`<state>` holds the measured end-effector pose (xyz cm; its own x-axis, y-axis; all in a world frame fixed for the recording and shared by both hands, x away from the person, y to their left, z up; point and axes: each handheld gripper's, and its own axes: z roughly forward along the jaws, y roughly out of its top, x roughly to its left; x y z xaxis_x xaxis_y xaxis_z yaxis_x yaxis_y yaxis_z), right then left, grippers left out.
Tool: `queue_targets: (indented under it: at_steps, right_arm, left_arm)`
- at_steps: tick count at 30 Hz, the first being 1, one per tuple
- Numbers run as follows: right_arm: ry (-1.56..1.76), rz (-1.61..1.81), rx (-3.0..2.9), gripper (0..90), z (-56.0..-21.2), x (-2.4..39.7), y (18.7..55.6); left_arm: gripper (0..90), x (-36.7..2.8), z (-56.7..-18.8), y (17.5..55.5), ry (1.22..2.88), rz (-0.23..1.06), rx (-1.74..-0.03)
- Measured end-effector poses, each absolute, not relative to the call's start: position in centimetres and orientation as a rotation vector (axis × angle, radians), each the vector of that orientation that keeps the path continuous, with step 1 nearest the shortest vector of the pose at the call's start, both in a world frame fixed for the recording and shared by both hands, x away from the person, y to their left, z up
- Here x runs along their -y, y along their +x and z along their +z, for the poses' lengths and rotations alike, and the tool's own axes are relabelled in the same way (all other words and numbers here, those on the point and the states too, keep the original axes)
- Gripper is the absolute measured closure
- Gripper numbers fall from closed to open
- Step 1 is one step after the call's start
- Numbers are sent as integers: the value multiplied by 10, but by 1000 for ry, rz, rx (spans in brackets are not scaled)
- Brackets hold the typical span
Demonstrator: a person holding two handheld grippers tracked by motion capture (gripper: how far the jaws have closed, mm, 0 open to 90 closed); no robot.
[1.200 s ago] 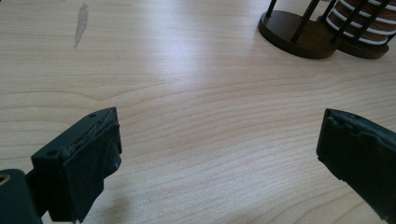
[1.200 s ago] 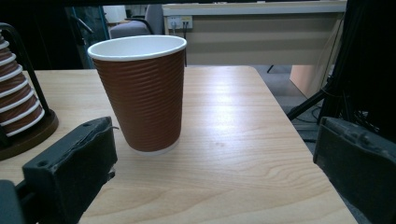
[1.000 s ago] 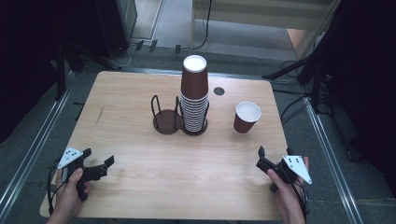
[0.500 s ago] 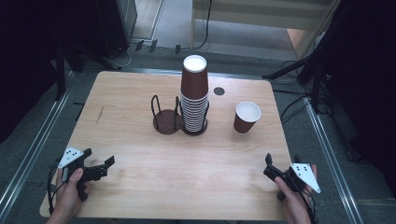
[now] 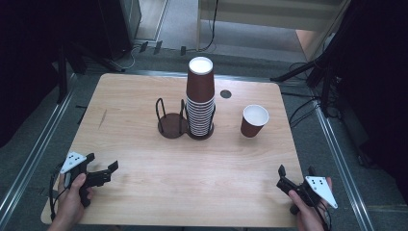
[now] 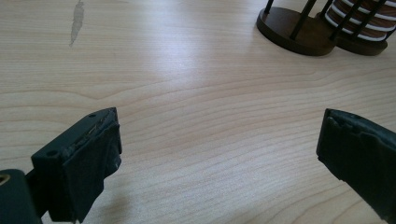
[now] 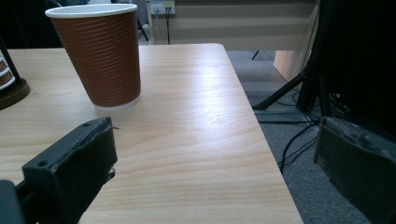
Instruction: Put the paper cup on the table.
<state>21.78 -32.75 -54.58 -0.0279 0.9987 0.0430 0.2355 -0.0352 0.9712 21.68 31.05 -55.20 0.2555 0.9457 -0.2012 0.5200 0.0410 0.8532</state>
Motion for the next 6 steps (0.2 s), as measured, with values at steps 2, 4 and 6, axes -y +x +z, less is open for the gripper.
queue_targets:
  at_steps: [2, 4, 6]
  right_arm:
    - [1397, 1141, -1387, 0, -546, 328, 217]
    - [1399, 1156, -1379, 0, -545, 327, 216]
    - [1402, 1158, -1380, 0, -545, 327, 215]
  left_arm:
    - [7, -310, -552, 217, 1611, 586, -1392]
    - [7, -309, -552, 218, 1618, 582, -1392]
    - [7, -309, -552, 218, 1622, 582, -1391]
